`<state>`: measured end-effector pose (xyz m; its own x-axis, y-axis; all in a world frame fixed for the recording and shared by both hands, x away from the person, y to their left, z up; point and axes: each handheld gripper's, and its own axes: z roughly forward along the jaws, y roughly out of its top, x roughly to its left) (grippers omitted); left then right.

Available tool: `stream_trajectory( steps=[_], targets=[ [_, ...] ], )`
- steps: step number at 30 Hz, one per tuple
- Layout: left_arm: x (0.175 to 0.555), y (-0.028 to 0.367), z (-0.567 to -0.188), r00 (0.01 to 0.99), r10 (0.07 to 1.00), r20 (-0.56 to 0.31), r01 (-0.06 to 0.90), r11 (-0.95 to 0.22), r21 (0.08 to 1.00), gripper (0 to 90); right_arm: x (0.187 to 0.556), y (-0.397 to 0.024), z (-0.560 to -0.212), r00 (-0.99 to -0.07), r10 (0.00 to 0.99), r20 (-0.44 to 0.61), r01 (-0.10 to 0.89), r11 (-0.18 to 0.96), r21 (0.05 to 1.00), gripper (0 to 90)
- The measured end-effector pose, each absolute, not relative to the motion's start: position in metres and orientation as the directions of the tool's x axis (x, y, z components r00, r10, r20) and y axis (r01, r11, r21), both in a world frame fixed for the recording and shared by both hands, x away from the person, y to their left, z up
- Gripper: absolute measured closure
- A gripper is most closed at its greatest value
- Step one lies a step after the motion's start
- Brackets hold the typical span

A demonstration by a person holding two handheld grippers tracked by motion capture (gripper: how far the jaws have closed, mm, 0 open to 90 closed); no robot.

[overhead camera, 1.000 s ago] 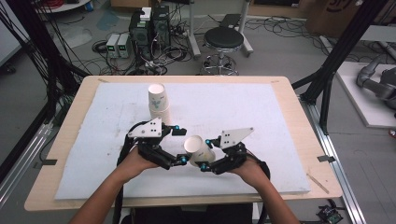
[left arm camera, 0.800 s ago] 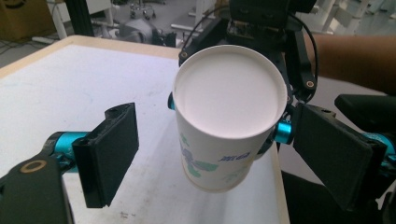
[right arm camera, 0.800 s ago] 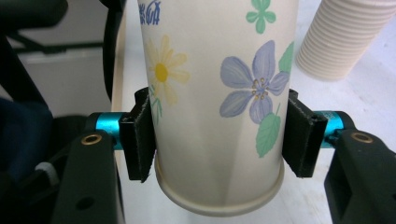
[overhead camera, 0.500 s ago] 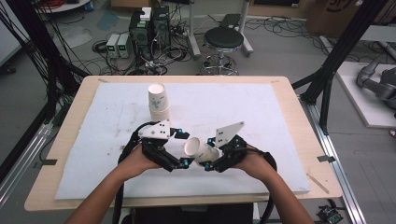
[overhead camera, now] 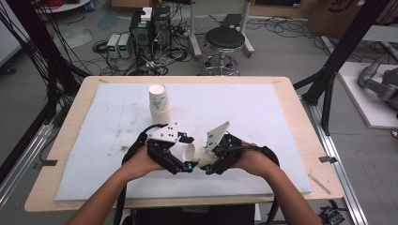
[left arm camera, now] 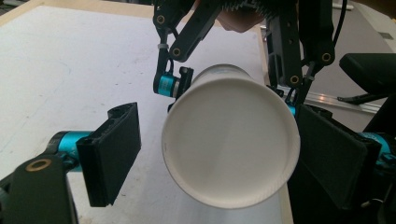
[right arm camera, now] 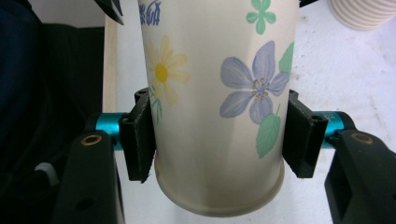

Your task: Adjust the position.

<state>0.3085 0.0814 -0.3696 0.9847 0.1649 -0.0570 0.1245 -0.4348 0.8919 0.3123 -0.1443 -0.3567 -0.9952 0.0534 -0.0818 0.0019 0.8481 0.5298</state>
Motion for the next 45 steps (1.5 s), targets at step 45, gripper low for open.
stream_trajectory(
  steps=[45],
  targets=[
    [0.300, 0.107, -0.396, 0.982, 0.151, -0.112, 0.134, -0.143, 0.981, 36.9, 0.294, -0.210, -0.382, -0.965, 0.262, 0.015, 0.121, 0.394, 0.911, 16.2]
  ],
)
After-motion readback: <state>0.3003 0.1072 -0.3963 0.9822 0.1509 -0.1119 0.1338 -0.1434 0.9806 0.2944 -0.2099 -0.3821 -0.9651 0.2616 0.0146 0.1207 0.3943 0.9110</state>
